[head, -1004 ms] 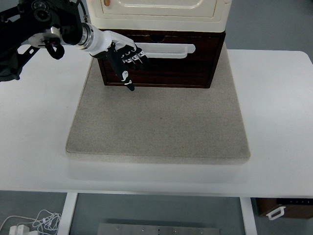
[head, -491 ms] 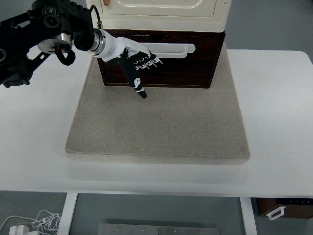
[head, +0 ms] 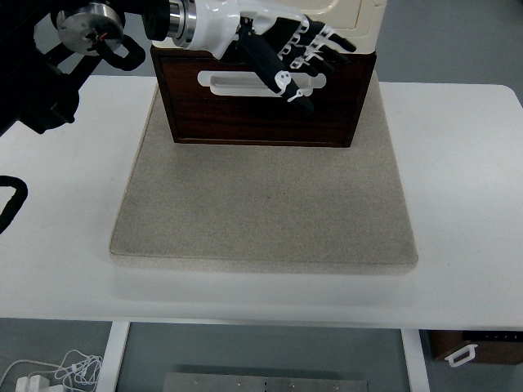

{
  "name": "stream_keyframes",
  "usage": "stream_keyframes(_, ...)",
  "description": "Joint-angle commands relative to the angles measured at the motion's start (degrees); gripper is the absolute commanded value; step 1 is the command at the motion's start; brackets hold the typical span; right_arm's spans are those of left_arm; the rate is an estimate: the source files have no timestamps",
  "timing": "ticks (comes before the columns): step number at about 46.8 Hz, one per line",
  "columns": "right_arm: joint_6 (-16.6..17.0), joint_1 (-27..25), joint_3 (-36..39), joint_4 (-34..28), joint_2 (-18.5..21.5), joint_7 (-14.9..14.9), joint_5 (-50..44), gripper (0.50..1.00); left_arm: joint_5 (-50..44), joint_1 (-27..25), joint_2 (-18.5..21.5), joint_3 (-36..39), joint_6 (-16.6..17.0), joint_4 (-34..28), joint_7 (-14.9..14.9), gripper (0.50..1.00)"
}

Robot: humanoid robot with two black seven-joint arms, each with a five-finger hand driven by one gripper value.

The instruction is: Close the drawer under the combination cabinet

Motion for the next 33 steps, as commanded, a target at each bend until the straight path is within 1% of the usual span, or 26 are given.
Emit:
stream_keyframes(1,0.0,0.0,0.0,0.0,0.0,0.0,0.0,0.952,-1.6,0.2,-1.0,-4.6,0.0,0.3,-0.3,1.0)
stream_keyframes(4,0.0,0.0,0.0,0.0,0.0,0.1,0.0,0.952,-2.9,0.2,-1.5,-7.7,0.0,0.9,-0.9,1.0)
stream_keyframes(12,0.0,0.0,0.0,0.0,0.0,0.1,0.0,0.952,-8.5,0.3,-2.5,-15.1,0.0,3.7,-5.7,1.0)
stream_keyframes(18,0.0,0.0,0.0,0.0,0.0,0.1,0.0,0.952,-12.4,0.7,-2.4,-20.9,0.0,4.9,-7.0,1.0)
stream_keyframes(24,0.0,0.0,0.0,0.0,0.0,0.0,0.1,0.952,-15.9,0.0,-2.4,-27.9,0.0,10.1,-8.0,1.0)
stream_keyframes(27,0.0,0.0,0.0,0.0,0.0,0.0,0.0,0.952,-17.4,-0.6,-2.3,-30.2,0.0,12.8,-8.4,1.0)
stream_keyframes(33,-0.2,-0.1,-0.1,0.0,0.0,0.1,-0.3,0.952,-19.9,-1.6,-1.6,-34.1,0.0,17.2,-10.5,1.0)
